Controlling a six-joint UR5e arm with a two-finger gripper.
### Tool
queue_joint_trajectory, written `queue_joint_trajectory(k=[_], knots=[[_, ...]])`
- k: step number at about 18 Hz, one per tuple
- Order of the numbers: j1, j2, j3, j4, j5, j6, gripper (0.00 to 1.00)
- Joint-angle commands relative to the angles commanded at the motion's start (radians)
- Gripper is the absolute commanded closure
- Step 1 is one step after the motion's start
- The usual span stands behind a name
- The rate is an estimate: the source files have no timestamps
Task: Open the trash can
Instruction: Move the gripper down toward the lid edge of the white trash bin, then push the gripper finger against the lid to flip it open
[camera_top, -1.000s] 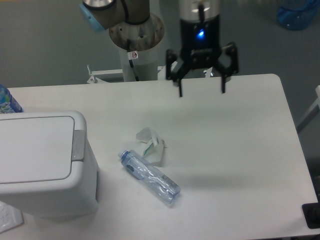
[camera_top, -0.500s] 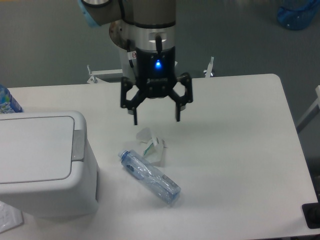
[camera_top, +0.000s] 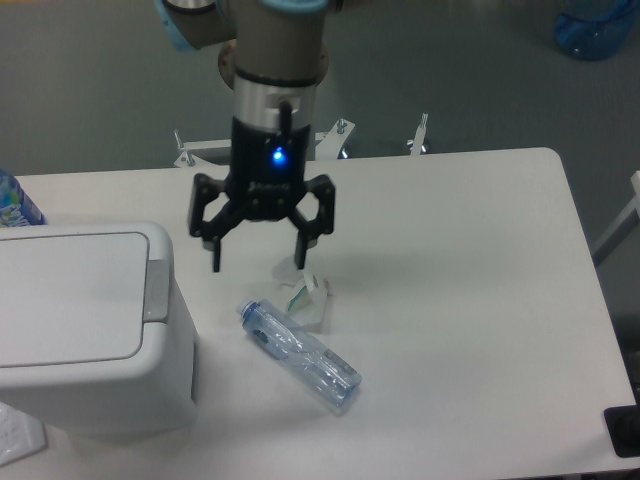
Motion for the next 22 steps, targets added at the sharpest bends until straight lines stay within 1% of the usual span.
queue_joint_trajectory(k=[7,22], knots=[[-0.029,-0.017,0.000,0.009,0.000,-0.002,0.00],[-0.034,-0.026,-0.011,0.012,0.002,0.000,0.00]])
